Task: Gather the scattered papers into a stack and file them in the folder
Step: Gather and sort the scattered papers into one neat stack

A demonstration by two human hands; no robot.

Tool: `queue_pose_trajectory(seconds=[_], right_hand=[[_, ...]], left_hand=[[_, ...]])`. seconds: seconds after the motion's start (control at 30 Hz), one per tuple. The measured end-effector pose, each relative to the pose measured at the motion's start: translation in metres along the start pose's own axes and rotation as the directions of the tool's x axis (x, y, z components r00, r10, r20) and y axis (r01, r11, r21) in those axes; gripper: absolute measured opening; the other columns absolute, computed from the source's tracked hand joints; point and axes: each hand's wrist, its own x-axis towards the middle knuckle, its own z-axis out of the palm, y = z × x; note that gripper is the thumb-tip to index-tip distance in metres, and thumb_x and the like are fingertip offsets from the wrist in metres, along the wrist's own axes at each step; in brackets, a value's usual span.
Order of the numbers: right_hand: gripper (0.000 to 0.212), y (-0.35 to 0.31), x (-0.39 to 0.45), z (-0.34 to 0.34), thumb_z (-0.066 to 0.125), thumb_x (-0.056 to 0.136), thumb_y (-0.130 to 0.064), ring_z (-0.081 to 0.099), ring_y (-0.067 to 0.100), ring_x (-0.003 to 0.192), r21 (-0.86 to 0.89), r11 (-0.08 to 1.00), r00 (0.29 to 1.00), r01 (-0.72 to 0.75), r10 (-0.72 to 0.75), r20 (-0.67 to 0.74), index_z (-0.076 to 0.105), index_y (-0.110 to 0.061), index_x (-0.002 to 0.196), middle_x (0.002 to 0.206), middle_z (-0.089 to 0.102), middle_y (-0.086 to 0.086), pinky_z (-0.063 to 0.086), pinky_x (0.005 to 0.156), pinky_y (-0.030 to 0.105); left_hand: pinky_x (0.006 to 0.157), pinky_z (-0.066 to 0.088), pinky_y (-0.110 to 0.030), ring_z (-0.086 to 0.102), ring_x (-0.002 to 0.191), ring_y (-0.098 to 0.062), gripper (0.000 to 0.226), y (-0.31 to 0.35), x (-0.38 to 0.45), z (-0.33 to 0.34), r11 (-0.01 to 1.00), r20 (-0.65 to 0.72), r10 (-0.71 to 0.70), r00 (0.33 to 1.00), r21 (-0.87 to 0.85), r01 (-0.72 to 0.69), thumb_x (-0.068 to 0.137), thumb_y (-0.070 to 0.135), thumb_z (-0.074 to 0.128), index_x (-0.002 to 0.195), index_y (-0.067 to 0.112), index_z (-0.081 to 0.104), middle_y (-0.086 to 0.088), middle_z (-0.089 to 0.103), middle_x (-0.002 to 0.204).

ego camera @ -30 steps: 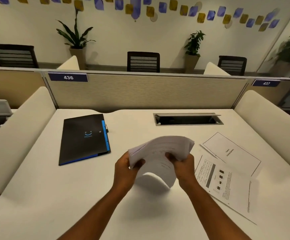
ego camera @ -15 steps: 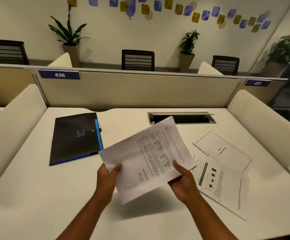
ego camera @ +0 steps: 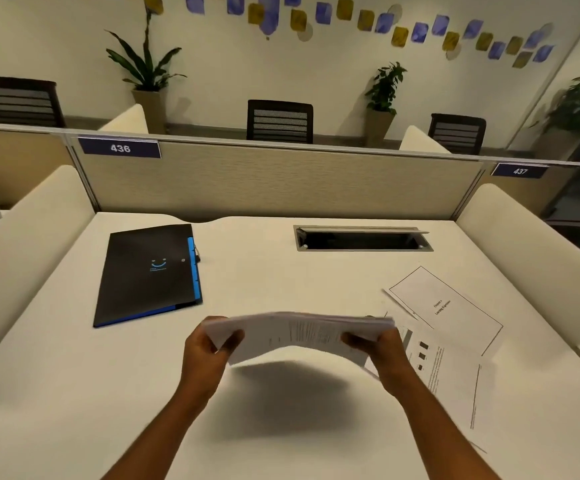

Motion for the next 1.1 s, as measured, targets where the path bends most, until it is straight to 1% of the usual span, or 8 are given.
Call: queue_pose_trajectory(seconds=[0.1,0.27,0.43,0.57,0.7,0.83,0.97,1.1], right_hand=[[0.042,0.012,-0.011,0.010,0.089,0.067,0.002,0.075,0.024,0.096,-0.055,0.998,0.999,-0.003,0.006,0.051,0.075,-0.010,0.105,0.100,0.078,0.012,0.062,0.076,0.035],[0.029,0.009,-0.013,0.010,0.081,0.076,0.007,0.074,0.014,0.084,-0.036,0.996,0.994,0.083,-0.086,-0.065,0.078,-0.016,0.095,0.089,0.080,0.001,0.060,0.069,0.026],[0.036,0.032,-0.030,0.034,0.074,0.091,-0.015,0.070,0.017,0.107,-0.151,0.988,0.999,0.040,-0.036,0.030,0.065,-0.029,0.122,0.109,0.074,-0.003,0.062,0.084,0.032],[0.020,0.033,-0.038,0.052,0.065,0.098,-0.023,0.069,0.010,0.098,-0.092,0.995,0.991,0.035,-0.046,-0.123,0.062,-0.033,0.114,0.103,0.072,-0.006,0.059,0.077,0.025],[0.030,0.037,-0.047,0.063,0.066,0.096,-0.023,0.065,0.013,0.101,-0.108,0.993,0.999,-0.038,0.033,-0.043,0.052,-0.039,0.116,0.108,0.065,-0.009,0.058,0.058,0.022],[0.037,0.034,-0.036,0.060,0.067,0.096,-0.022,0.064,0.008,0.110,-0.082,0.995,0.997,0.058,-0.062,-0.047,0.054,-0.036,0.127,0.116,0.066,-0.012,0.059,0.088,0.028],[0.027,0.028,-0.036,0.069,0.059,0.098,-0.043,0.069,0.005,0.088,-0.166,0.979,0.991,0.122,-0.128,-0.028,0.067,-0.028,0.119,0.093,0.073,-0.015,0.058,0.079,0.026],[0.031,0.026,-0.044,0.074,0.055,0.101,-0.021,0.066,0.001,0.111,-0.140,0.971,0.975,0.195,-0.208,-0.080,0.061,-0.030,0.130,0.118,0.071,-0.016,0.055,0.094,0.020]], left_hand=[[0.070,0.058,-0.023,0.067,0.094,-0.017,0.032,-0.014,-0.010,0.006,0.996,0.072,-0.045,0.996,0.077,0.040,0.081,0.010,0.074,0.107,0.023,0.061,0.003,0.069,0.098],[0.067,0.058,-0.023,0.067,0.090,-0.020,0.020,-0.008,-0.013,0.011,0.996,-0.035,0.061,0.998,0.062,-0.059,0.086,0.008,0.068,0.102,0.017,0.062,-0.001,0.069,0.095],[0.086,0.055,-0.024,0.062,0.102,-0.011,0.035,-0.012,-0.028,0.032,0.994,0.084,-0.011,0.996,0.110,0.001,0.092,0.011,0.059,0.120,0.032,0.053,0.006,0.064,0.114],[0.095,0.050,-0.029,0.057,0.117,-0.013,0.040,-0.011,-0.039,0.054,0.997,0.070,-0.024,0.997,0.079,0.019,0.097,0.030,0.049,0.137,0.030,0.044,0.007,0.059,0.126],[0.107,0.042,-0.049,0.044,0.131,-0.021,0.055,-0.010,-0.045,0.065,0.991,0.071,-0.103,0.992,0.096,0.096,0.096,0.028,0.052,0.144,0.037,0.029,0.004,0.041,0.147],[0.104,0.045,-0.041,0.043,0.130,-0.013,0.065,-0.009,-0.035,0.060,0.994,0.059,-0.047,0.997,0.100,0.041,0.094,0.015,0.058,0.144,0.044,0.029,0.012,0.040,0.146],[0.096,0.047,-0.031,0.052,0.119,-0.016,0.038,-0.001,-0.040,0.074,0.991,0.054,-0.097,0.994,0.093,0.091,0.099,0.023,0.045,0.134,0.039,0.038,0.006,0.053,0.130],[0.105,0.039,-0.033,0.045,0.125,-0.011,0.047,-0.003,-0.052,0.086,0.994,0.029,-0.053,0.998,0.096,0.050,0.099,0.029,0.044,0.145,0.030,0.032,0.008,0.044,0.141]])
